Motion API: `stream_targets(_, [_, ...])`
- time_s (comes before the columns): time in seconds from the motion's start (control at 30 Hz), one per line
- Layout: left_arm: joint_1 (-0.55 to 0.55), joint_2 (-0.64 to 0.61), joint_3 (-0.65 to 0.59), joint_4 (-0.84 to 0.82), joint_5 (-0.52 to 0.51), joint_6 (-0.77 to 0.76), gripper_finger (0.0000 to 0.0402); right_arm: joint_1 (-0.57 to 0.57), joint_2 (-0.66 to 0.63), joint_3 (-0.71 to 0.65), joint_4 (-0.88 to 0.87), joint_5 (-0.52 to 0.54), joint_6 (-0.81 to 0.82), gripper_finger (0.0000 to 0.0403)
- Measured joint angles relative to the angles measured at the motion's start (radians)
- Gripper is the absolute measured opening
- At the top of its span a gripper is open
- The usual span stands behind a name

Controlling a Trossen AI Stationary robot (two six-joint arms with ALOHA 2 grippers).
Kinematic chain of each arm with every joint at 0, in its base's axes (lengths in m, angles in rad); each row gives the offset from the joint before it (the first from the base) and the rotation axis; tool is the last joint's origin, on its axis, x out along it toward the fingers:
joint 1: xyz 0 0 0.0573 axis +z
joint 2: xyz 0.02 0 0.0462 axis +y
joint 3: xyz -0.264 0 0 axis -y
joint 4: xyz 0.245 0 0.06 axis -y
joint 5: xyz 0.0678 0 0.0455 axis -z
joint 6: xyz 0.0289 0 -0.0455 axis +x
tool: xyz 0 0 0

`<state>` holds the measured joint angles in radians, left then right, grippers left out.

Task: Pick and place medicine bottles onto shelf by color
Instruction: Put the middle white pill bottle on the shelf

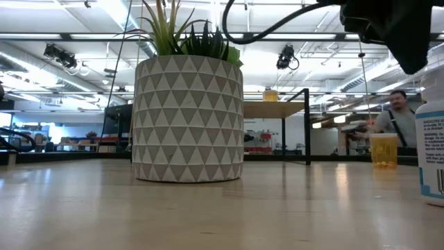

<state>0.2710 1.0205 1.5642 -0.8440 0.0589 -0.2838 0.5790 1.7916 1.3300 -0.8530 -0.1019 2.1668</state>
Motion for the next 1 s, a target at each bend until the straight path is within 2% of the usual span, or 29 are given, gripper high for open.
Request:
stream_targets(0.4, [0.0,0.0,0.0,-0.008,-0.001,0.003,0.0184,-0.006,0.031,-0.004,0.071,-0.004,0.01,0.0337])
stream_targets(0.8, [0.0,0.0,0.0,-0.026,0.0,0.001,0.0179,-0.008,0.045,-0.004,0.055,-0.008,0.011,0.0336])
stream_targets(1.0, [0.0,0.0,0.0,-0.026,-0.001,-0.001,0.0177,-0.008,0.045,-0.004,0.038,-0.008,0.01,0.0303])
